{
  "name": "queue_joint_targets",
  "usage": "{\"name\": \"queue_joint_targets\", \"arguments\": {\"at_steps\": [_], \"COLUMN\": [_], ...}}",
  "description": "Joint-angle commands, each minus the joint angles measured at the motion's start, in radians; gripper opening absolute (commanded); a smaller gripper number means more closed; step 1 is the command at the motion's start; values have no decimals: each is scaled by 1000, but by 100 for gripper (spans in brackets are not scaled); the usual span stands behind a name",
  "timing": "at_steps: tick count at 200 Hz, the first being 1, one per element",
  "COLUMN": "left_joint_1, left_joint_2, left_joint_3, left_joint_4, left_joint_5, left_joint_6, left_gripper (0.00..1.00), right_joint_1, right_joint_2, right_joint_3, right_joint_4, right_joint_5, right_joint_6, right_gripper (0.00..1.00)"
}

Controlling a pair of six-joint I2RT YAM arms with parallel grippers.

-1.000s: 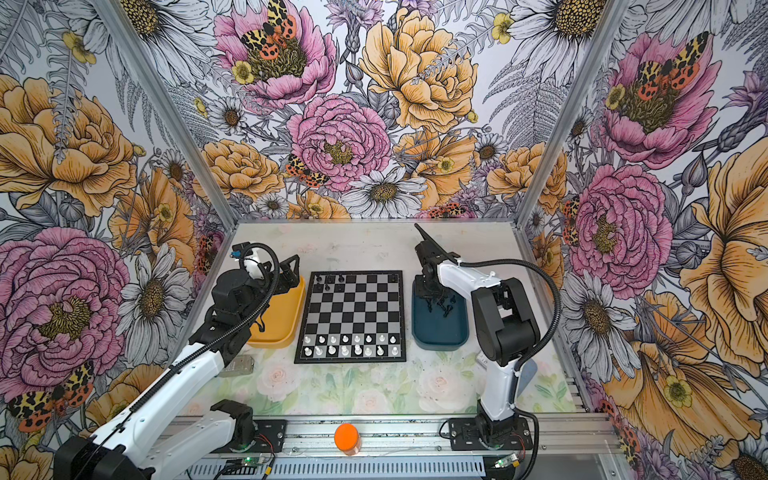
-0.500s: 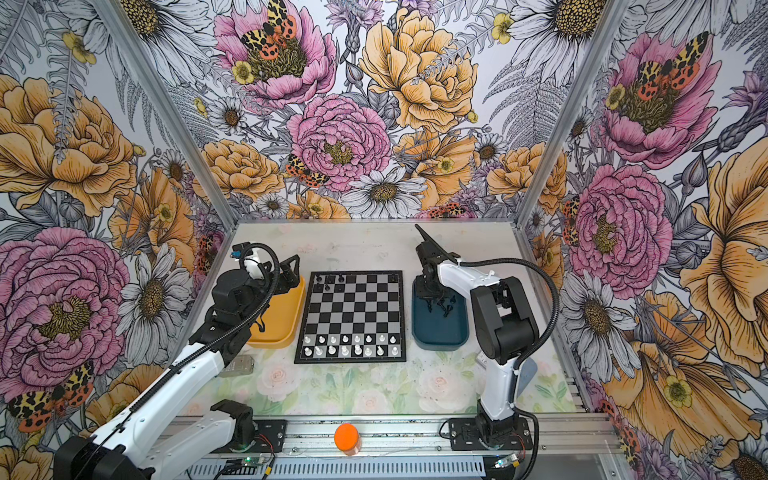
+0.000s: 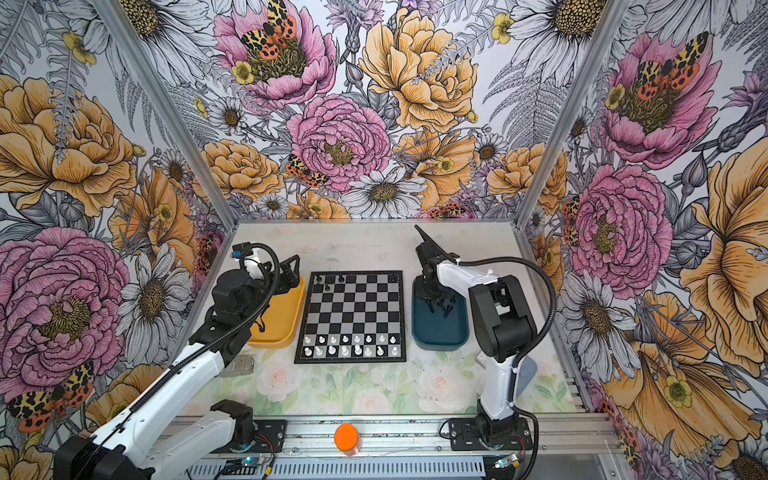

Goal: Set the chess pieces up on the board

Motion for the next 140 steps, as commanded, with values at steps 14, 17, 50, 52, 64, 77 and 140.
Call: {"name": "queue_joint_targets", "arguments": {"at_steps": [14,17,50,52,64,77,140], "left_joint_1": [-8,-9,-8,-8,-9,-9,-9], "left_joint_2": [0,0,1,2,2,0,4], "left_joint_3": [24,24,24,24,24,24,26], "left_joint_4": [14,14,14,14,14,14,14], "left_joint_5": [-21,-21,-23,-22,-21,-22,-22], "left_joint_6": [0,0,0,1,1,1,3], "left_gripper": [94,94,94,94,94,94,94], "right_joint_1": [-3,-5,-6,-5,-6,-6,-7], "right_joint_2": [25,25,33,34,37,40,43], "right_joint_3": [42,43,49,49,50,50,55], "right_joint_4": [23,23,21,22,21,21,21], "right_joint_5": [0,0,-1,0,-2,-1,1], "right_joint_6": [-3,-3,-4,-4,-4,-4,-4], "right_gripper": [20,20,20,20,20,20,9]}}
